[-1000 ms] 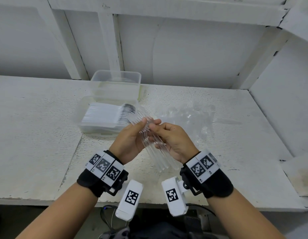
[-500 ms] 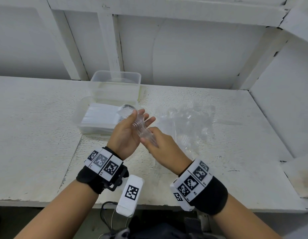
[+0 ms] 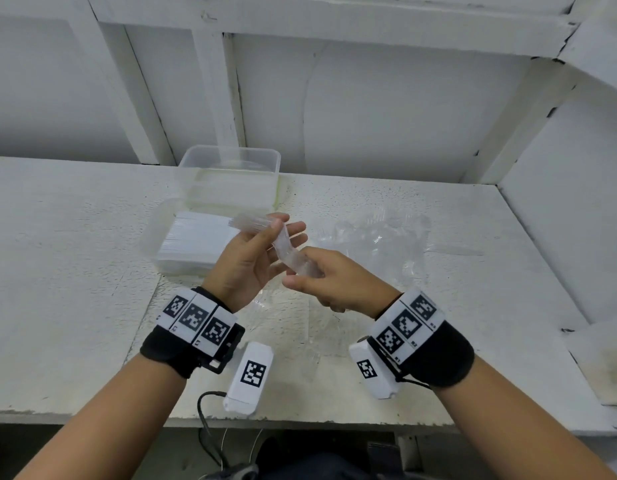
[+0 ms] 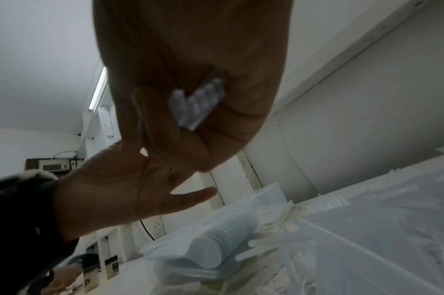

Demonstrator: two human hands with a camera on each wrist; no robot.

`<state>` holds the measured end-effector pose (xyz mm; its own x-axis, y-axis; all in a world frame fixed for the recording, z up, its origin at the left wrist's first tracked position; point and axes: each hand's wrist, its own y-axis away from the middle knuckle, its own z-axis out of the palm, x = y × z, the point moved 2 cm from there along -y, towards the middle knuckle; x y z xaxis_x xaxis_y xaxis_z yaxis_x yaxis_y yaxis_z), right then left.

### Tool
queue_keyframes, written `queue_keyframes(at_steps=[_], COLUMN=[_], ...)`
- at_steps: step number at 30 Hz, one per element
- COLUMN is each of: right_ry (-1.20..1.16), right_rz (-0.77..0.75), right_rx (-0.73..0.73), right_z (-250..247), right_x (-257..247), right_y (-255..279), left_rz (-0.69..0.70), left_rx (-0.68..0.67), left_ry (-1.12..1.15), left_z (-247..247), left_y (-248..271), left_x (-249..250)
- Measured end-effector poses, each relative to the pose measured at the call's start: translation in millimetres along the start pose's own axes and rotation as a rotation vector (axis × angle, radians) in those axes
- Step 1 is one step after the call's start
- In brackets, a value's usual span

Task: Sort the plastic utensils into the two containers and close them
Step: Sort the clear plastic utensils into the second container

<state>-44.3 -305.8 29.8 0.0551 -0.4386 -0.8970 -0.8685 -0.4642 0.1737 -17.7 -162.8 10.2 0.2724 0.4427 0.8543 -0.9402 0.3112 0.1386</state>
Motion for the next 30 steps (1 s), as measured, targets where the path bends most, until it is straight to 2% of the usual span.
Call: queue_keyframes(at_steps=[5,8,10,12,14,17,19,22,24,26,30], right_ry=[-0.189,-0.358,-0.474,-0.523,-0.381,0.054,0.397,0.910,1.006,0.959,0.861], right_rz=[-0.015,0.004,0.037,0.055,0.058,0.009,-0.091,-0.239,-0.273,-0.288,-0.266], right_rx=[-0.136,-0.269,-0.362,-0.383,-0.251,0.110,0.289,0.358,0.339,0.333,0.325], right_z=[-10.3,-13.8,-15.3,-16.4,-19.6,-29.7,-33.2,-32.6,-35.2,-41.2,-52.8], right_x=[-1.1,-1.1,-1.8,-4.0,-6.0,-11.9,-15.8,-22.5,-23.4,-23.7,-30.0], right_y=[-16.6,-28.6,-37.7,-47.9,-59.4,-74.4,-81.2,-92.6,-105.9,-120.1,-146.6], left_rz=[0.092,0.160,0.195,0.202,0.173,0.128,0.095,0.040,0.021,0.033,0.109], left_rx=[-0.144,-0.203,-0.206,-0.130,0.054,0.317,0.402,0.415,0.363,0.339,0.374], left_ry=[-0.018,0.045,0.072,0.089,0.123,0.192,0.246,0.359,0.416,0.396,0.135], left_z=[-3.0,-2.5,0.9,5.9,6.3,-4.7,-13.8,-24.0,-25.0,-26.0,-38.6], left_y=[-11.5,-20.3,-27.3,-34.7,-43.7,-58.4,-67.1,-79.3,-84.9,-89.6,-103.9], left_x=[20.7,33.0,40.0,46.8,51.8,58.6,62.8,70.1,78.0,85.7,98.0])
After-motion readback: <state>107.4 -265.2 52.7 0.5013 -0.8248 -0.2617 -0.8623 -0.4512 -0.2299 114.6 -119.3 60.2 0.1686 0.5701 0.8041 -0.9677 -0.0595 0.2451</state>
